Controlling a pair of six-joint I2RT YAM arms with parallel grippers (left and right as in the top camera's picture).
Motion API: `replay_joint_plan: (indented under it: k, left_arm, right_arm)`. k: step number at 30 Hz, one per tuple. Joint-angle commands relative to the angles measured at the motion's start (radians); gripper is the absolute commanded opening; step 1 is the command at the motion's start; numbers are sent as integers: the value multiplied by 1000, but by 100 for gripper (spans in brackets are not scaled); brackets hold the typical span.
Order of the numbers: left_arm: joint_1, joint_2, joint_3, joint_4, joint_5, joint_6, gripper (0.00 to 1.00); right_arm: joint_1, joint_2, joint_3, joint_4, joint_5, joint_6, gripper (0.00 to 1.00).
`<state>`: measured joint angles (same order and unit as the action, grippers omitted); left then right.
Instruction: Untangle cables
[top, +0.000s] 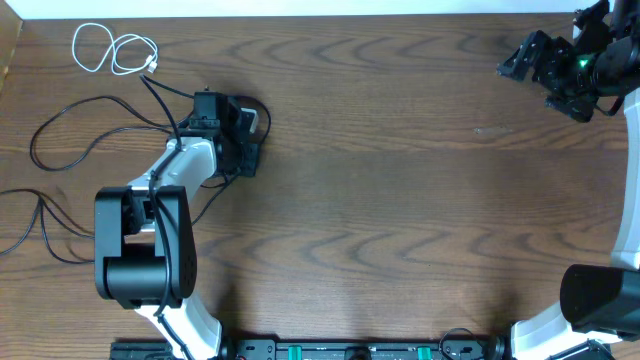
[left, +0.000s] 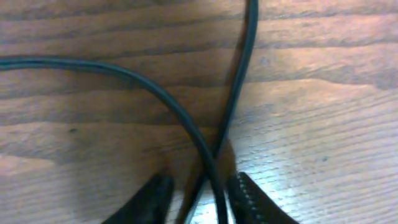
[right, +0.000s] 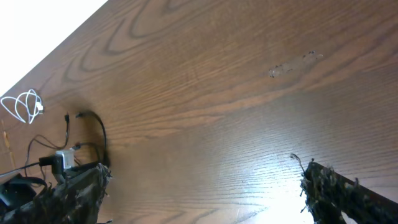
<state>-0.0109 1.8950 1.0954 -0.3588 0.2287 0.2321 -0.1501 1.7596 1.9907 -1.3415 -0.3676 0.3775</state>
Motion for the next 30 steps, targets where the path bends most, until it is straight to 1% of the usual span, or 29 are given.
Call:
replay_joint_plan:
  k: [1, 2, 3, 7, 14, 18, 23, 25, 30]
  left_arm:
    - [-2, 74, -25, -18, 3, 3, 19]
    - [-2, 74, -25, -21, 3, 3, 12]
    - [-2, 74, -25, -23, 3, 3, 8]
    - [-7, 73, -24, -63, 4, 20, 7]
    - [-59, 50, -23, -232, 14, 162, 7]
    - [-66, 12, -23, -314, 16, 160, 7]
    - [-66, -56, -23, -381, 34, 99, 7]
    - [-65, -84, -23, -397, 61, 99, 7]
    - [-63, -130, -23, -393, 45, 99, 7]
  right_arm:
    - [8, -13, 13, 0, -5, -12, 99]
    - [8, -13, 13, -2, -5, -12, 99]
    - [8, -13, 13, -2, -5, -12, 99]
    - [8, -13, 13, -1, -5, -12, 99]
    - [8, -13, 13, -1, -5, -12, 99]
    - [8, -13, 13, 4, -5, -11, 99]
    - [8, -13, 13, 18, -6, -11, 99]
    - [8, -13, 13, 18, -6, -11, 99]
    - [8, -13, 13, 11, -6, -11, 99]
